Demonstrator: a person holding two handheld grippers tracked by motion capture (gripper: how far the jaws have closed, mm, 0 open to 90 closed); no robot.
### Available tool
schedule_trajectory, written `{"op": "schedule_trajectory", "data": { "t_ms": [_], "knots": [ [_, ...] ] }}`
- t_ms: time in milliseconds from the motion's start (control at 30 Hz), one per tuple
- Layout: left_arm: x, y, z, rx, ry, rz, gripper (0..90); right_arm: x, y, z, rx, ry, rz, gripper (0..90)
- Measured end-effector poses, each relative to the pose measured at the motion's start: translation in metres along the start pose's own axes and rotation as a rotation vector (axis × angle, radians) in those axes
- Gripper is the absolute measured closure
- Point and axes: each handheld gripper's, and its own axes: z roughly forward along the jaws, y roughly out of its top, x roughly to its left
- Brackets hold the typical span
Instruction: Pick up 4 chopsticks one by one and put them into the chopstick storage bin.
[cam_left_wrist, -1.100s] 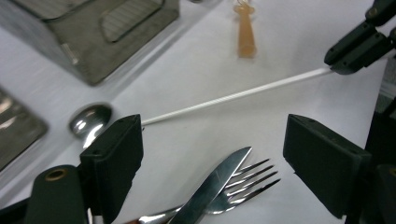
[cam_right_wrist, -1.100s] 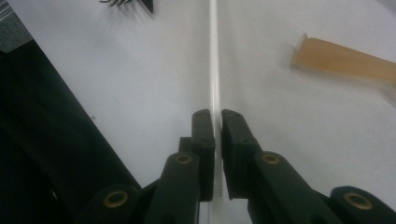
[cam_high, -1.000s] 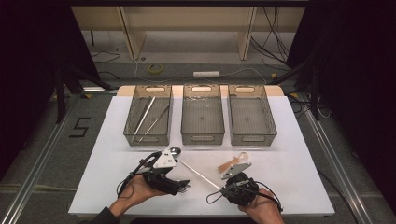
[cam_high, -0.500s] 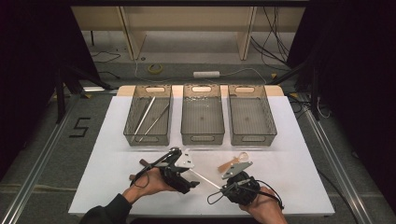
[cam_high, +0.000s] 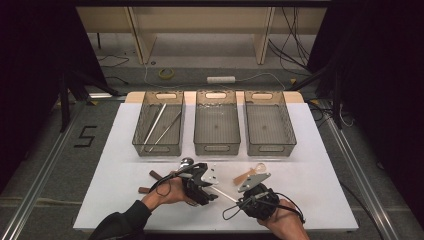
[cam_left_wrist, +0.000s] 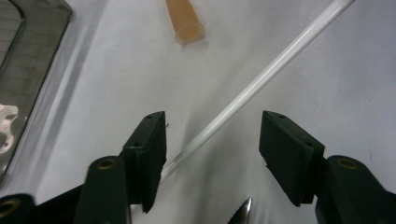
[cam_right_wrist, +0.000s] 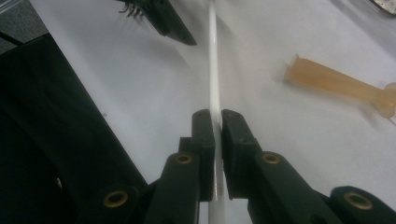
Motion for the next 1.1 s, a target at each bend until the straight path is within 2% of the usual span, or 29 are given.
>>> {"op": "schedule_trajectory", "data": {
  "t_ms": [100, 133, 433, 700, 733, 767, 800, 833, 867, 967, 1000, 1100],
  "knots": [
    [0.0, 0.0, 0.001, 0.01, -0.014, 0.013, 45.8, 0.0, 0.0, -0.001, 0.001, -0.002, -0.002, 84.9],
    [0.001, -0.001, 0.003, 0.015, -0.011, 0.029, 46.4, 0.0, 0.0, -0.002, 0.001, -0.002, -0.004, 84.9],
    [0.002, 0.002, 0.005, 0.026, -0.026, 0.061, 56.4, 0.002, 0.002, -0.003, -0.006, -0.004, -0.012, 84.9],
    [0.001, 0.006, 0.007, 0.044, -0.023, 0.121, 67.6, 0.002, 0.002, -0.005, -0.009, 0.004, -0.031, 84.8],
    [0.0, 0.006, 0.006, 0.048, -0.023, 0.143, 68.6, 0.002, 0.002, -0.005, -0.01, 0.005, -0.041, 84.8],
    [0.0, 0.006, 0.006, 0.048, -0.023, 0.143, 69.5, 0.002, 0.001, -0.005, -0.008, 0.005, -0.046, 84.8],
    [-0.001, 0.008, 0.004, 0.055, -0.018, 0.172, 70.3, 0.002, 0.001, -0.005, -0.008, 0.004, -0.045, 84.8],
    [-0.001, 0.008, 0.004, 0.055, -0.018, 0.172, 71.1, 0.001, 0.001, -0.005, -0.003, 0.008, -0.051, 84.7],
    [-0.003, 0.009, 0.001, 0.057, -0.007, 0.198, 71.9, 0.0, 0.0, -0.005, -0.009, 0.009, -0.051, 84.7],
    [-0.004, 0.012, -0.003, 0.057, -0.005, 0.219, 73.6, -0.002, -0.001, -0.006, -0.017, 0.01, -0.059, 84.6],
    [-0.005, 0.014, -0.007, 0.065, 0.006, 0.252, 74.4, -0.003, -0.002, -0.008, -0.022, 0.005, -0.065, 84.3],
    [-0.006, 0.015, -0.011, 0.073, 0.006, 0.274, 77.2, -0.006, -0.003, -0.008, -0.041, -0.002, -0.082, 83.1]
  ]
}}
